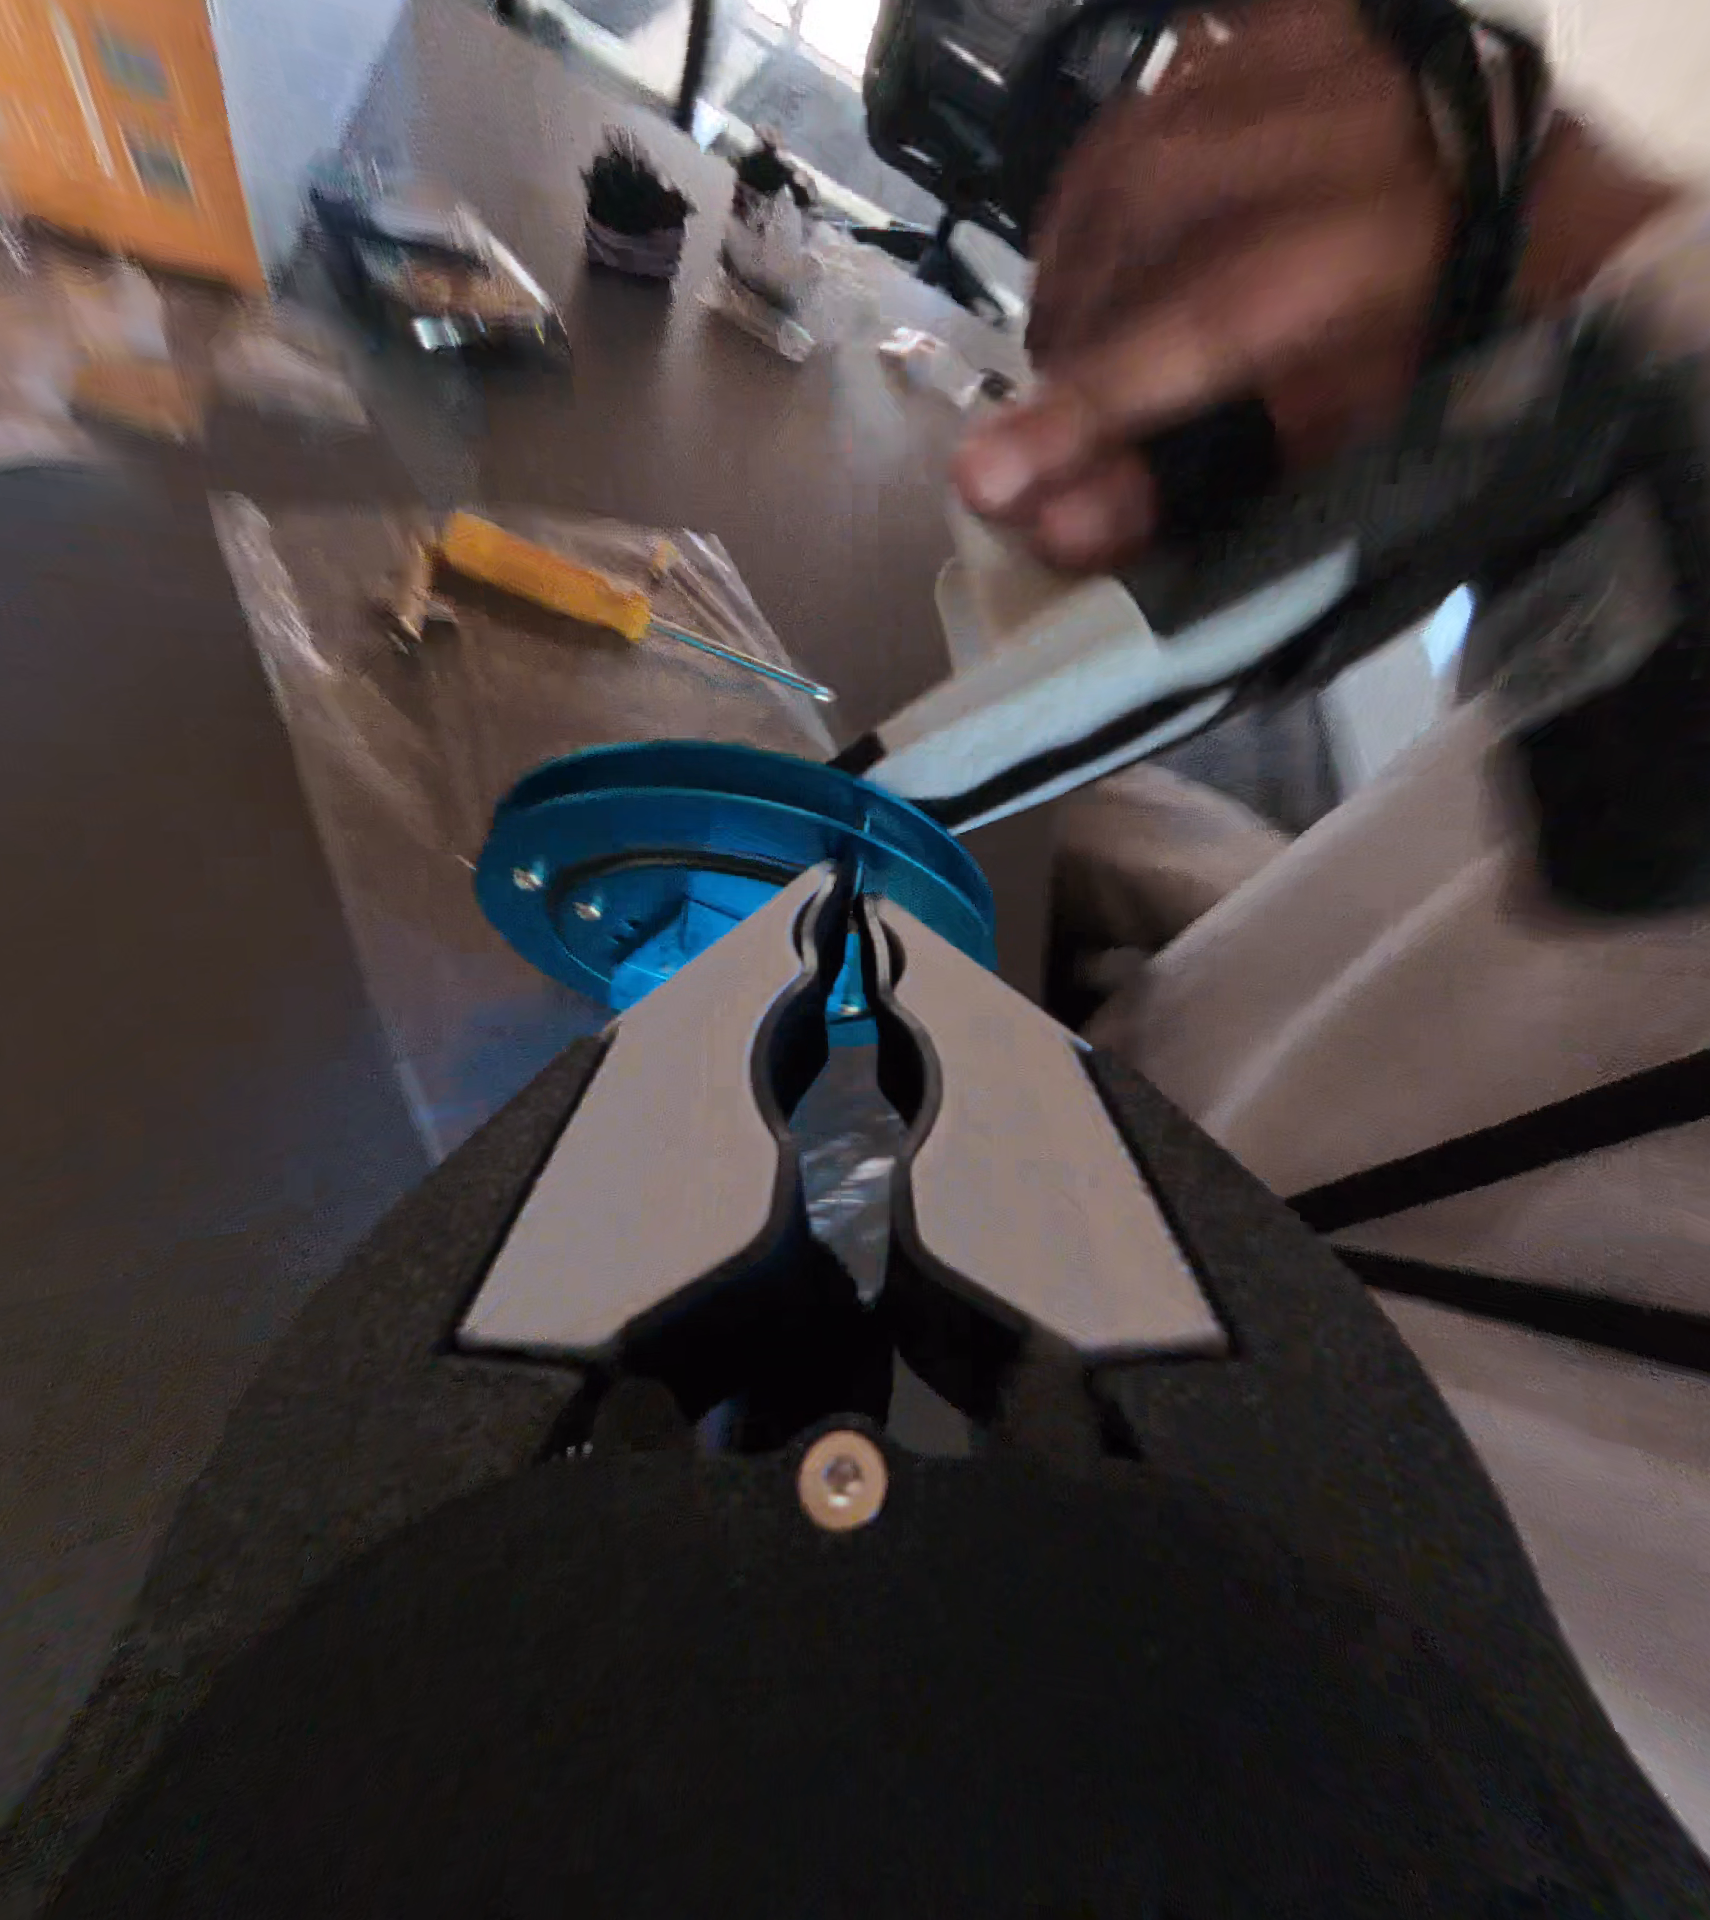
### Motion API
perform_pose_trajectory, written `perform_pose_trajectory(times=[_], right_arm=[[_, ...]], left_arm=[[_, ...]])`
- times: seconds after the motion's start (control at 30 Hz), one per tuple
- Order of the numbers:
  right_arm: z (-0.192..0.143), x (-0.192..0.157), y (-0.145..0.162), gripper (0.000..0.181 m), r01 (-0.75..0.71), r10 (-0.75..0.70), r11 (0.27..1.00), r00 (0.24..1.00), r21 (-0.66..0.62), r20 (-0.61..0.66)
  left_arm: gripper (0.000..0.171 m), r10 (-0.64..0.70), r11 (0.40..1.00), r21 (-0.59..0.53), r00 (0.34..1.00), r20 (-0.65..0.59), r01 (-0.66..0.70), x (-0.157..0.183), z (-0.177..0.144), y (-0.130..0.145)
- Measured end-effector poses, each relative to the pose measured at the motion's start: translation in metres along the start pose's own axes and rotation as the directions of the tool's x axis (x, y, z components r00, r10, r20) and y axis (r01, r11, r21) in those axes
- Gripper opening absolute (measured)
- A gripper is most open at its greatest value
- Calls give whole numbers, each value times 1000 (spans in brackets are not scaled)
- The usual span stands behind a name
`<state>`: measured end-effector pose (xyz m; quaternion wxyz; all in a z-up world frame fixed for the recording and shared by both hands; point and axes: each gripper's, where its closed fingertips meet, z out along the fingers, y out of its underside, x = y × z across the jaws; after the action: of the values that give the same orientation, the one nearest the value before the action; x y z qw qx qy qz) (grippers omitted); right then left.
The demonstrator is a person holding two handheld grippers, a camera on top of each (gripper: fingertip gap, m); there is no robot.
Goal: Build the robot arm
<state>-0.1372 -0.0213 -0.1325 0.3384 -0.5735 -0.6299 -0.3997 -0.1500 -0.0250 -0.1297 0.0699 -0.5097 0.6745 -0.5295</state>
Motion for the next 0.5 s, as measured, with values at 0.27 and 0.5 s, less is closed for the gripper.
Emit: perform_pose_trajectory(times=[0.27, 0.5], right_arm=[[-12, 0, -5, 14, -333, 345, 928, 938, 167, -45], [-35, -14, -11, 36, -957, 572, -15, -245, -289, 782]], left_arm=[[0, -36, 999, 0, 997, -74, 36, 8, 2, 1], [0, 577, 815, -81, 789, 210, -574, 14, 1, 7]])
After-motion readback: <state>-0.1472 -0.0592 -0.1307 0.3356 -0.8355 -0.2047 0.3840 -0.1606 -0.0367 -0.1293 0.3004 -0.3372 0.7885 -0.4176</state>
